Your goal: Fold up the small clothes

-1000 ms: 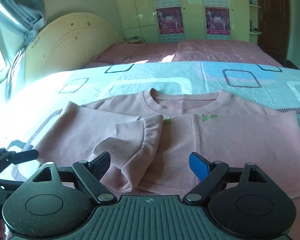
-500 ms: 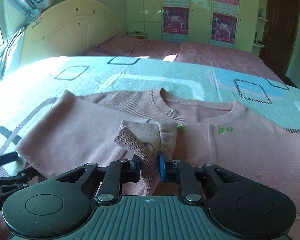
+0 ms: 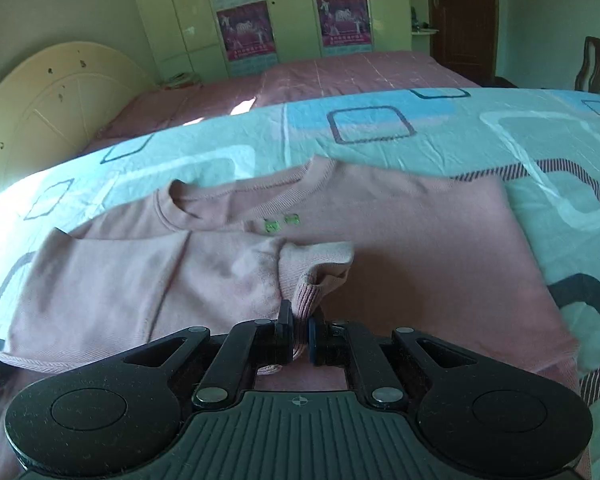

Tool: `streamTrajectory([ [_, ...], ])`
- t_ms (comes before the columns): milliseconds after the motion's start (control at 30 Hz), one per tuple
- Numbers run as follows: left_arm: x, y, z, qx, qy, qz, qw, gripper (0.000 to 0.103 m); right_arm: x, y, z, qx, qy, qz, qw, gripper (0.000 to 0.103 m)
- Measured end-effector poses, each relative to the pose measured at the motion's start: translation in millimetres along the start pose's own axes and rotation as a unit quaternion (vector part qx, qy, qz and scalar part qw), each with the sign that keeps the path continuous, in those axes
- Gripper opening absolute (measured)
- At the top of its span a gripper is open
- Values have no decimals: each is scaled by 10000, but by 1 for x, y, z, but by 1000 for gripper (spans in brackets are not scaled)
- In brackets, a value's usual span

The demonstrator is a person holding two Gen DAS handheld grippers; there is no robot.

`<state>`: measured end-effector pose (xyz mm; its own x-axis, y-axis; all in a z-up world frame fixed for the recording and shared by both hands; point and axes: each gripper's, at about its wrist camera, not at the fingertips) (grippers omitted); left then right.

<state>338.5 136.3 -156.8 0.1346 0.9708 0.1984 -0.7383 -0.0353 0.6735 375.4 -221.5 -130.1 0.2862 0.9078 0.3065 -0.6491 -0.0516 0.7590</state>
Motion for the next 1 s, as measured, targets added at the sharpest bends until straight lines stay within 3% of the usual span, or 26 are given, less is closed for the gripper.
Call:
streamTrajectory([
  [67, 3, 3, 2, 94, 37, -82, 9999, 15, -3, 2, -3, 21, -5, -4, 10000, 6],
  [200, 19, 17, 4, 242, 433, -345, 9982, 37, -12, 8, -8, 216, -47, 193, 9996, 6],
  [267, 26, 27, 5, 178, 581, -369, 9975, 50, -18, 14, -6, 169, -155, 244, 9994, 26],
  [300, 30, 31, 6, 133, 655, -349, 9972, 57, -20, 17, -3, 45, -175, 260, 9995, 55],
  [333, 33, 34, 8, 85, 717, -337, 9968, 58, -21, 21, -1, -100, -178, 255, 9995, 71],
  [367, 35, 35, 11, 42, 781, -349, 9963, 58, -22, 24, 2, -233, -145, 269, 9993, 72],
  [567, 32, 8, 43, 1, 1019, -611, 9929, 58, -26, -9, 21, -40, -362, 206, 9991, 70],
  [633, 24, -6, 55, -29, 924, -614, 9938, 58, -25, -21, 24, 51, -402, 194, 9990, 60],
  [767, 19, -39, 72, 33, 1016, -619, 9929, 56, -26, -38, 26, 160, -425, 128, 9989, 54],
  [833, 20, -53, 77, 105, 1113, -580, 9920, 55, -23, -38, 26, 221, -366, 222, 9988, 17],
  [933, 23, -74, 80, 226, 1276, -532, 9901, 53, -16, -37, 23, 203, -205, 198, 9994, 9],
  [1000, 25, -84, 79, 303, 1339, -497, 9893, 53, -12, -30, 22, 59, -95, 204, 9997, 8],
])
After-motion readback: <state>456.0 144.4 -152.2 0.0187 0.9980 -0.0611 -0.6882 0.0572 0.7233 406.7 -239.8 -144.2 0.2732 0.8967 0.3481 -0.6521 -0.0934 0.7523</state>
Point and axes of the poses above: each gripper's, at about its wrist camera, not at the fingertips, and y roughly against the way its jaws point, x to its left, z to its top, and after that the axes turned 13 degrees about -y, right-handed
